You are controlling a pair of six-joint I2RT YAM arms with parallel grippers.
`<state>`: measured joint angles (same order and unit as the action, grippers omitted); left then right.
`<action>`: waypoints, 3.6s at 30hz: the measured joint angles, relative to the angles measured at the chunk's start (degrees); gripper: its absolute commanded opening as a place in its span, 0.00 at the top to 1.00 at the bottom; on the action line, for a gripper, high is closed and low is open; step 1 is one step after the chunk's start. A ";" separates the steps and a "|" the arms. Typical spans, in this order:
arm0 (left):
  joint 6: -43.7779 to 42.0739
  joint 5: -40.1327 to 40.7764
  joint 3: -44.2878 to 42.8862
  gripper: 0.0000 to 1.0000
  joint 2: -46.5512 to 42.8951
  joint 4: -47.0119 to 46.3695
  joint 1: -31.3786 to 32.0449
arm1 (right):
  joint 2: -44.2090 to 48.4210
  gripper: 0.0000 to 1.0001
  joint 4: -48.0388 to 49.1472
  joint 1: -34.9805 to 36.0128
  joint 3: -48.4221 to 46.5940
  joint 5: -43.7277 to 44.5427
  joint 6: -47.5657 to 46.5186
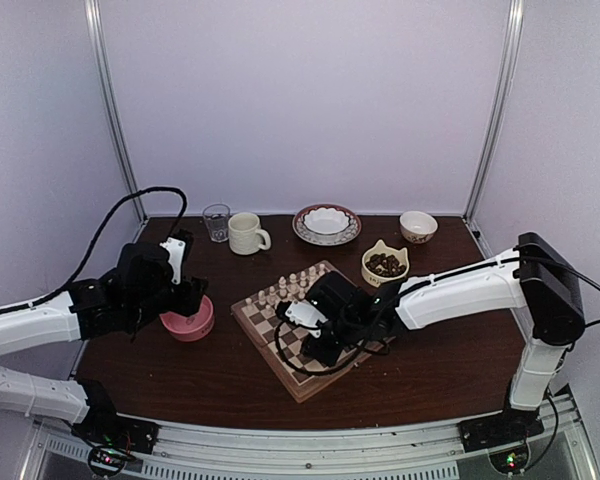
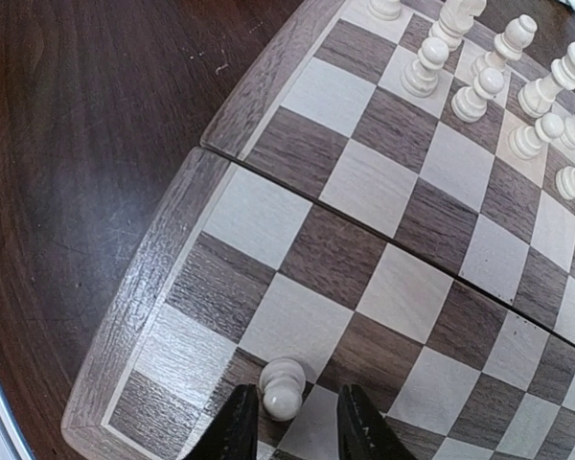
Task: Set up the chess pieces on the board
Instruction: Pick up the pawn from the chessboard, then place the pawn at h2, then reset both arms
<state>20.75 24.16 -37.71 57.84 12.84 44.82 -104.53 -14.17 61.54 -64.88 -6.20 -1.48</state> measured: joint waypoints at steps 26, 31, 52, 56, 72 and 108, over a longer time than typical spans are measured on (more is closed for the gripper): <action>0.15 1.20 0.00 0.44 0.66 0.59 -0.15 | -4.33 0.87 -1.64 0.11 -11.98 -0.83 0.66; 0.98 1.92 0.15 0.44 -0.61 0.68 -0.15 | -9.94 0.87 -3.06 0.11 -18.18 0.13 0.81; 2.29 1.92 0.76 0.45 -1.31 0.96 -0.15 | -23.45 0.86 -7.96 0.11 -35.50 4.79 0.79; 2.32 1.97 0.98 0.45 -2.19 1.01 -0.15 | -24.65 0.86 -8.37 0.11 -37.09 5.73 0.79; 2.29 1.95 0.98 0.45 -2.36 1.03 -0.15 | -26.64 0.79 -9.31 0.11 -40.39 7.80 0.50; 1.64 1.38 2.89 0.03 -5.75 1.79 -0.20 | 19.21 0.01 6.25 -0.04 1.05 19.54 -1.99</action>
<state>22.39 25.54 -34.83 52.10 14.63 44.62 -85.32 -7.92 61.49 -63.83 13.34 -3.46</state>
